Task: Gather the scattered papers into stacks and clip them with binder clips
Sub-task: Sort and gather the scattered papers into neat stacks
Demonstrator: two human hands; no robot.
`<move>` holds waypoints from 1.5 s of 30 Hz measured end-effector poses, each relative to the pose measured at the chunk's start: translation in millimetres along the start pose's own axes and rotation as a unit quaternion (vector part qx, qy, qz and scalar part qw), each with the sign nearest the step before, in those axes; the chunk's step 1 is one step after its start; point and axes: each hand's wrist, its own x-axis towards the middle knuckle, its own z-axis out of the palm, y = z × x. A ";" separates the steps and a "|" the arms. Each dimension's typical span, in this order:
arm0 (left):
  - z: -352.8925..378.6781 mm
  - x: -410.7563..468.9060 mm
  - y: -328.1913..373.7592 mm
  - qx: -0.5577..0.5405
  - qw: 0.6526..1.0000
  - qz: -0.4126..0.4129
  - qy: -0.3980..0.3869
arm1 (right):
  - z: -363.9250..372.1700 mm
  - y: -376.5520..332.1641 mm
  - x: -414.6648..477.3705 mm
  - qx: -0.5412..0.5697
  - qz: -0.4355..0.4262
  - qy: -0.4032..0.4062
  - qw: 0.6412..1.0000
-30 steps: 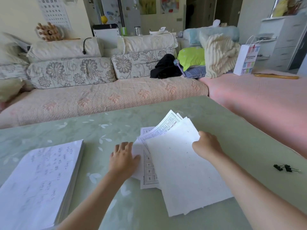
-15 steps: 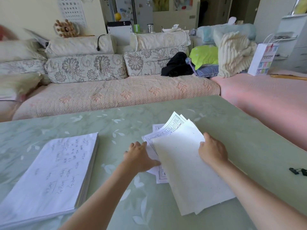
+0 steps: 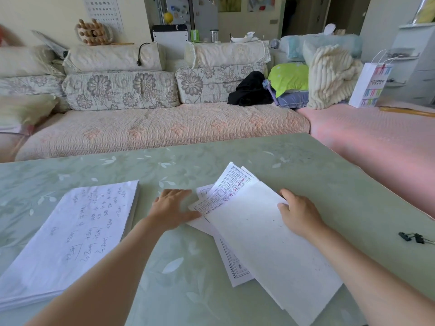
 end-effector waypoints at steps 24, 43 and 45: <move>-51.1 -20.4 34.0 -0.567 0.805 -0.133 0.112 | -37.0 -83.1 27.9 0.312 0.036 0.067 0.947; -100.5 -83.1 54.5 -0.574 0.794 0.001 0.201 | -65.8 -143.4 -11.1 0.506 0.035 0.042 0.861; -92.2 -83.3 49.8 -0.546 0.819 -0.008 0.174 | -61.0 -145.9 -14.0 0.490 0.043 0.028 0.870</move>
